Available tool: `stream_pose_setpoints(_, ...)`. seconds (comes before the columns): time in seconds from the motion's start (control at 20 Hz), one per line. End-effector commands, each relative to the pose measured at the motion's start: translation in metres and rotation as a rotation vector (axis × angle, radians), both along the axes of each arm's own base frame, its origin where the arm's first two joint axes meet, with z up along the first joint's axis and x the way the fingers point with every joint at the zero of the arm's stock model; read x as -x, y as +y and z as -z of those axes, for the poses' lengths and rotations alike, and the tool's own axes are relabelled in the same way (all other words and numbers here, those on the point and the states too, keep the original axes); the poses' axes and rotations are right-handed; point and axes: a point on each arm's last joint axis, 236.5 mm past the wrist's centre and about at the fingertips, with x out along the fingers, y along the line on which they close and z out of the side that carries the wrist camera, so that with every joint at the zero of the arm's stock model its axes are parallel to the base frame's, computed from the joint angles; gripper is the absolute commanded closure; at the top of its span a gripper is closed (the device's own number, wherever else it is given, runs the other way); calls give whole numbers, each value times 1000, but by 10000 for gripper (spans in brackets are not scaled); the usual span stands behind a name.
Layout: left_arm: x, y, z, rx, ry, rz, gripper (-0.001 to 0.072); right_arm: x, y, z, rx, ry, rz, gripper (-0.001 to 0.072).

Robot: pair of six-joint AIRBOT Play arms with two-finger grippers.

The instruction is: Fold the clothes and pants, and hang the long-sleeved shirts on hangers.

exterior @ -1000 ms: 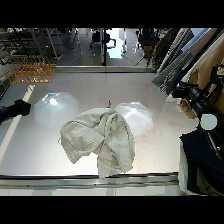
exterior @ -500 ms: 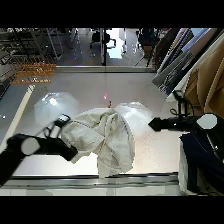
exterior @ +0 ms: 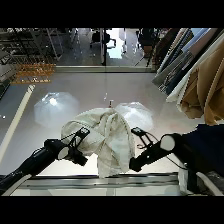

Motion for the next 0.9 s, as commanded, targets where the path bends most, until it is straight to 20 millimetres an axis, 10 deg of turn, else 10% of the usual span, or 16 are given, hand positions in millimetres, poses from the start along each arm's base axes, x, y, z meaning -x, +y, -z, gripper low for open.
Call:
stream_pose_setpoints(0.0,-23,-1,-5,1,-78,-72,695,-7,23,47,87,-93,-8,55)
stream_pose_setpoints(0.15,-27,1,-43,11,-105,-22,696,-30,38,73,119,-76,32,185)
stream_pose_setpoints(0.2,-27,4,-57,16,-106,-3,696,-34,37,79,151,-56,20,333)
stream_pose_setpoints(0.25,-27,8,-68,32,-103,14,697,-37,32,79,193,-44,-15,655)
stream_pose_setpoints(0.4,-16,6,-85,146,-47,75,693,-69,1,40,357,-148,-103,684)
stream_pose_setpoints(0.45,-12,2,-84,178,-24,95,552,-85,-6,16,385,-215,-108,684)
stream_pose_setpoints(0.5,-9,-2,-81,191,-7,102,202,-100,-6,-10,369,-281,-88,684)
stream_pose_setpoints(0.55,-3,-6,-74,194,13,111,102,-112,-5,-31,341,-337,-56,684)
stream_pose_setpoints(0.85,-22,-45,-32,188,-95,137,109,-127,-3,-79,246,-414,47,683)
